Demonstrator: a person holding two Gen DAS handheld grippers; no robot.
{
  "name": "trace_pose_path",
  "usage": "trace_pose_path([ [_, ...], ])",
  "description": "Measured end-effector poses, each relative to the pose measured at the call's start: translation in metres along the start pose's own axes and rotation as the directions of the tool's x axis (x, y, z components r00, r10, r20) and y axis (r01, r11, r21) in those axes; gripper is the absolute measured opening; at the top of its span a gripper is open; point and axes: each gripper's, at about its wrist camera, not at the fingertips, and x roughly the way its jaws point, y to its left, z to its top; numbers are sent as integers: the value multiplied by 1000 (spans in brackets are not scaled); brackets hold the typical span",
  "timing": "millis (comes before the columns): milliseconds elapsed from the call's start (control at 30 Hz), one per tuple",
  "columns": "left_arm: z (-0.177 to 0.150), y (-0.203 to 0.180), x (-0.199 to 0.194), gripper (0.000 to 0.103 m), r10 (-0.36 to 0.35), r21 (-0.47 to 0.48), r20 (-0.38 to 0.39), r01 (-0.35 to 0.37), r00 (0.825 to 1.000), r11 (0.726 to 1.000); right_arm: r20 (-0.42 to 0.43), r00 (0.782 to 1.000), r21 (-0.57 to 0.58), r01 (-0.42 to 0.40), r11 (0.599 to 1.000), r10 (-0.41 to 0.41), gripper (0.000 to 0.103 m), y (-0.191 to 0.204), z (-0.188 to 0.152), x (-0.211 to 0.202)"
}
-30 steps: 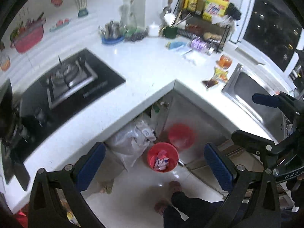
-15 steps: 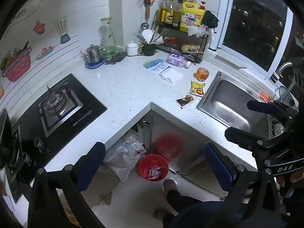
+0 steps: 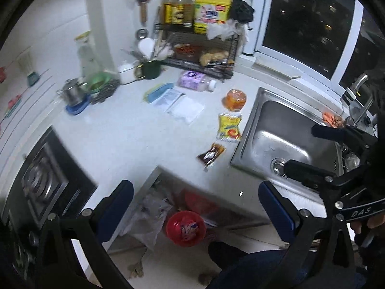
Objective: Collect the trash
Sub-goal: 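Raise both tools from the bucket toward the counter by the sink, then grasp the brown wrapper with the left tool while the right tool grasps the yellow yeast packet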
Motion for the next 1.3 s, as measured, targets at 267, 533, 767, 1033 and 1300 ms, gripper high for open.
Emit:
trace_pose_path([
  [267,59,-17,71,103,-21,92,-77,28,997,995,-32,999,75,46,996,-43,102,-58,30,35],
  [533,85,-27,150,103,-69,176,-211,108,975,978,-127,990,141,83,986,-65,103,-106,36,73],
  [767,68,-35,215,103,-66,283,-350,173,934,943,-226,973,196,98,976,-53,103,-133,27,112],
  [1033,45,-30,258,86,-11,296,-442,158,897,942,-308,951,227,100,969,-26,103,-145,9,142],
  [1300,38,-37,266,75,-21,306,-461,181,887,935,-328,945,241,94,966,-10,103,-151,14,152],
])
